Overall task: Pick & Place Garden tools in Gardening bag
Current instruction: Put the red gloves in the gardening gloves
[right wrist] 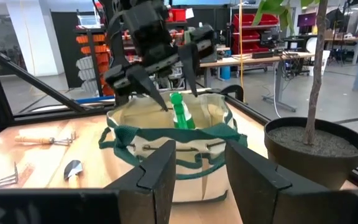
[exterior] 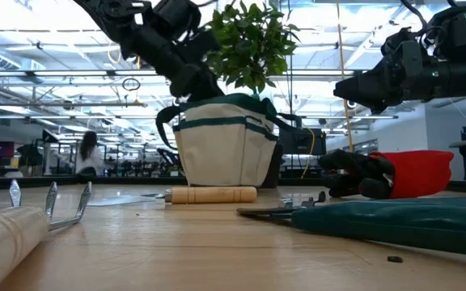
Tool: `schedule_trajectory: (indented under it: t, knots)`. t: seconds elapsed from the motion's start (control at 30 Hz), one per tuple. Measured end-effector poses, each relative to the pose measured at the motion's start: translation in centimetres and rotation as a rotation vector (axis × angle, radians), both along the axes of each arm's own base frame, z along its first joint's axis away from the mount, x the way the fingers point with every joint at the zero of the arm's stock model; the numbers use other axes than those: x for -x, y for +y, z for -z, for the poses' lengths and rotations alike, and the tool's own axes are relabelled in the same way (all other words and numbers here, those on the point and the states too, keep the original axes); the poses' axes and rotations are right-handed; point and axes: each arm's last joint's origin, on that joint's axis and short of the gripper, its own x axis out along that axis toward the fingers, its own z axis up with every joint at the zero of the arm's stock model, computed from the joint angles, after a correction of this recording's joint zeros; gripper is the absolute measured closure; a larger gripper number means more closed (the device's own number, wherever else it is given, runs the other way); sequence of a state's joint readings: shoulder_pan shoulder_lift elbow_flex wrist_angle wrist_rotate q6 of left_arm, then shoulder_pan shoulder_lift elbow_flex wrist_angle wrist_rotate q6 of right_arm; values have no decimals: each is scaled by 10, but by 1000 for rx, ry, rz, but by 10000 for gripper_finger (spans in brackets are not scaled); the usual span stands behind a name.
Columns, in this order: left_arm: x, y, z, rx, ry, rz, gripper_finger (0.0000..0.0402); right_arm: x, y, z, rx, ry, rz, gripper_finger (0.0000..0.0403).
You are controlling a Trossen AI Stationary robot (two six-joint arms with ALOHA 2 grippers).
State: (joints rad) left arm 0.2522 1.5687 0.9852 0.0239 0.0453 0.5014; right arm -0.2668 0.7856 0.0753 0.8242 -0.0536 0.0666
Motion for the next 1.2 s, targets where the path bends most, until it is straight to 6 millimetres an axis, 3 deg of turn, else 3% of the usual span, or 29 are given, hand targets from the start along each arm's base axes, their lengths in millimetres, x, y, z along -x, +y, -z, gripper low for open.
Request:
schedule_trajectory:
  t: [0.3,0.53,0.8,0.93,1.2]
  knots:
    - [20,-23,-43,-31,-104,38,176,0,0,1,-18,3,-11,273]
    - [44,-57,-68,56,-114,130,176,-1,9,-1,-15,-11,-215,273]
    - [62,-78,-69,77,-11,98,176,-4,31,-7,26,-55,-364,243]
    - [65,-81,-64,59,42,47,176,-14,42,-25,30,-74,-434,215]
    - [71,-96,-71,92,18,145,176,-49,57,-36,-38,272,-463,201]
